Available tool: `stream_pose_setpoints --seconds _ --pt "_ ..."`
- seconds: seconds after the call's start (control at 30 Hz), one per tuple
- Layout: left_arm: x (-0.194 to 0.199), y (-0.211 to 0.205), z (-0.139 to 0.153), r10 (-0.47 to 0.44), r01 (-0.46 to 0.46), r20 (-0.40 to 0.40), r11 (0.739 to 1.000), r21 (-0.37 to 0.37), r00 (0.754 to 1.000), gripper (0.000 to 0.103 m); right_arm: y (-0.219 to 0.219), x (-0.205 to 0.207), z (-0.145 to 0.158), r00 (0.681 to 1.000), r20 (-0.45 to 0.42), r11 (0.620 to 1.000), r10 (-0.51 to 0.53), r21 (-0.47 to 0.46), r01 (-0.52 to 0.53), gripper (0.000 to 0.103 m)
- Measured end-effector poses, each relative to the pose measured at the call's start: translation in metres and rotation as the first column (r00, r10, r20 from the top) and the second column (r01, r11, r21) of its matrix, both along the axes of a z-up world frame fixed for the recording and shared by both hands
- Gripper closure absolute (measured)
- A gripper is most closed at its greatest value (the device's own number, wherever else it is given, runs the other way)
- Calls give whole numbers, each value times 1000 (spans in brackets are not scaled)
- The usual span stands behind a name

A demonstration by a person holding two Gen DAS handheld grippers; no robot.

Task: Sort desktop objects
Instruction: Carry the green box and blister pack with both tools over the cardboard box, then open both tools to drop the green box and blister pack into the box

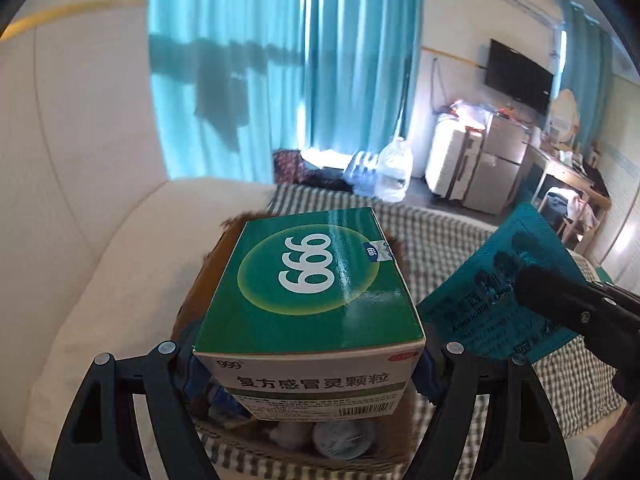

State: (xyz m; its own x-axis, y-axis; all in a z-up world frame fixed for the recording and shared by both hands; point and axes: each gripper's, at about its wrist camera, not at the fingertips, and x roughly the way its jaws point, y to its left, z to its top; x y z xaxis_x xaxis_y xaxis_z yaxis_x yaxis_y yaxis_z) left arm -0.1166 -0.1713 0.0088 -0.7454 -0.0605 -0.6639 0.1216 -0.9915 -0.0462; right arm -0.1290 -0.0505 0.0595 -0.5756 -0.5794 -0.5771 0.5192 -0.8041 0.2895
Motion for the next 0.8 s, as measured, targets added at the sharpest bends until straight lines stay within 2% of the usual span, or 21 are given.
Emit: stream_pose_setpoints --seconds 0.1,0.17,0.27,0.3,0.33,0.37,0.43,0.5,0.6,0.63,0.67,0.8 --pt "-2 -25 -25 22 -23 46 1000 15 999 23 -23 -14 -24 998 49 999 27 15 -28 95" --pt "0 -30 -31 16 -16 49 1000 15 999 23 -32 -21 -35 997 67 1000 23 14 -24 95" --pt "-1 -37 -36 10 -12 66 1000 19 998 17 -42 -36 -46 997 71 1000 5 26 -6 93" --pt "-1 -38 -38 17 -18 78 1000 13 997 9 -46 -39 -46 999 52 999 -18 45 16 71" --pt "0 -39 -39 29 -29 82 1000 2 996 5 -47 -40 -45 999 34 997 -37 62 35 28" --pt "3 -40 -39 42 -42 75 999 -11 996 2 -45 -39 -44 998 9 995 -62 83 62 14" --pt "8 -42 -38 30 -29 57 999 -15 998 1 -35 -29 -35 993 -68 993 -95 70 100 12" --pt "14 -38 -35 -9 10 45 1000 -20 999 1 -23 -20 -25 988 -101 991 -116 58 123 12" --pt "31 -25 -28 -63 63 18 997 -40 998 0 2 0 -14 967 -162 973 -198 87 213 11" --pt "40 -18 -25 -70 70 -3 997 -38 998 0 13 8 -14 956 -187 965 -225 95 246 5" --pt "46 -13 -23 -69 68 -19 997 -33 997 0 27 20 -16 941 -213 951 -263 106 290 0" --pt "73 20 -23 -65 63 -78 998 -23 995 0 69 48 -36 901 -220 896 -375 164 413 0"
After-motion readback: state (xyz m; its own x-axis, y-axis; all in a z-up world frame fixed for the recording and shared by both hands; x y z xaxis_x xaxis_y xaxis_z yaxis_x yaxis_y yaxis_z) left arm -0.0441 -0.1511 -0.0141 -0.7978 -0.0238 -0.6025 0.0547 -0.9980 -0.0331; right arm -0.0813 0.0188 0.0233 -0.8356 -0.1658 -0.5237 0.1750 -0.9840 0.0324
